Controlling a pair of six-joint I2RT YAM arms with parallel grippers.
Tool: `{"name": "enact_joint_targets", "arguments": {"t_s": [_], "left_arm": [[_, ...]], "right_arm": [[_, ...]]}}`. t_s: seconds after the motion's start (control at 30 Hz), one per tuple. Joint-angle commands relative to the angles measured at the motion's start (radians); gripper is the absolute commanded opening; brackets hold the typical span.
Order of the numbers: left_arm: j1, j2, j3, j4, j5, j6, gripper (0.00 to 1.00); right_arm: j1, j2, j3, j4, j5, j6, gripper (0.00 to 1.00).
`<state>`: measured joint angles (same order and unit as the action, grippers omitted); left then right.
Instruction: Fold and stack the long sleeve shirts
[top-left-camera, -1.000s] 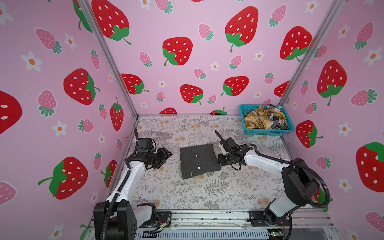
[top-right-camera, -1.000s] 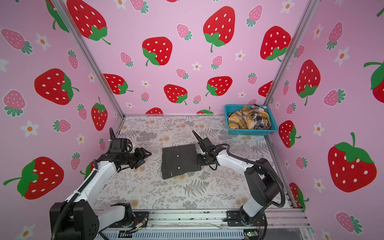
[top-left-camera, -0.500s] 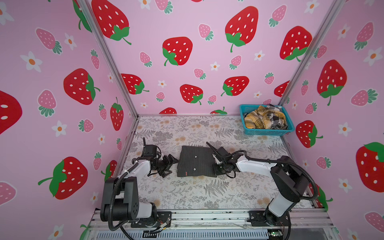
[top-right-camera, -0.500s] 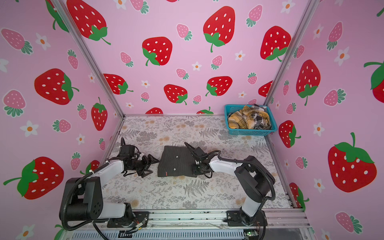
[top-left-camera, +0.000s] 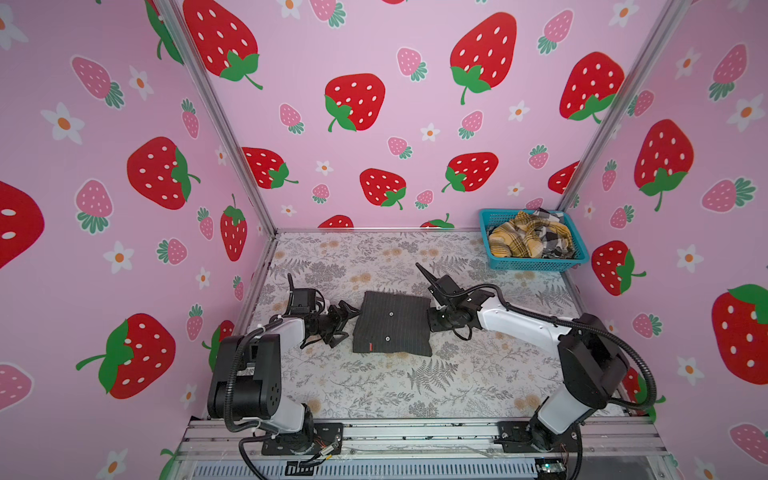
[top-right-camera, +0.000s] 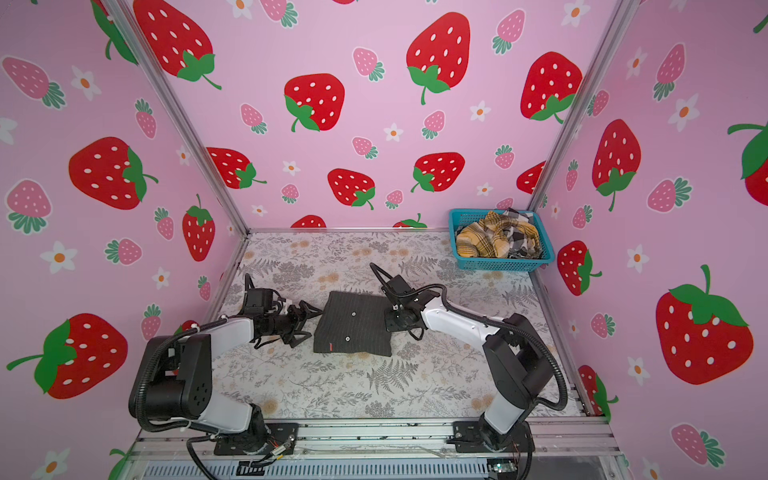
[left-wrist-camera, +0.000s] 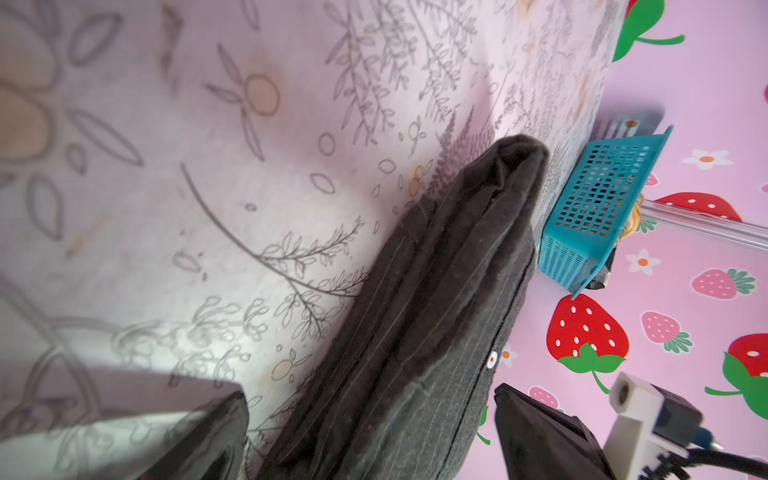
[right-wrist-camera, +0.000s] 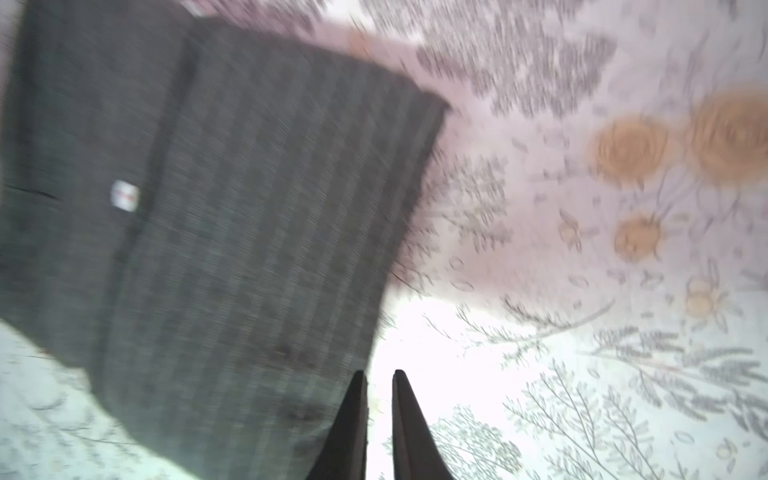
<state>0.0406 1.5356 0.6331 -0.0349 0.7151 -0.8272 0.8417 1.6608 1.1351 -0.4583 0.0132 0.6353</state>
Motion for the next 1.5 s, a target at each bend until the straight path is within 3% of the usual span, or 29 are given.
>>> {"name": "enact_joint_targets", "arguments": {"t_s": [0.0,0.37,0.73,1.0,1.27,1.37,1.47], "left_arm": [[-0.007,0.061,-0.035,0.01,-0.086,-0.02,0.95],[-0.025,0.109,-0.088,0.044,-0.076,-0.042,0.97],[-0.097,0.313,0.005,-0.077,0.005,0.021,0.98],[-0.15,0.501,-0.027,0.331,0.132,-0.163,0.98],[-0.178,0.584,-0.041,0.662,0.21,-0.313,0.92],[-0.182,0.584,-0.041,0.696,0.216,-0.326,0.85],[-0.182,0.586,-0.035,0.701,0.221,-0.334,0.71]], "right_arm": [[0.002,0.044,0.045,-0.017,-0.036,-0.016,0.15],[-0.066,0.263,0.112,0.05,-0.082,-0.044,0.13],[-0.128,0.381,0.141,0.078,-0.11,-0.092,0.11],[-0.128,0.43,0.124,0.102,-0.136,-0.089,0.1],[-0.129,0.439,0.126,0.107,-0.144,-0.088,0.09],[-0.129,0.441,0.131,0.106,-0.146,-0.087,0.08],[-0.129,0.432,0.132,0.105,-0.144,-0.079,0.08]]}}
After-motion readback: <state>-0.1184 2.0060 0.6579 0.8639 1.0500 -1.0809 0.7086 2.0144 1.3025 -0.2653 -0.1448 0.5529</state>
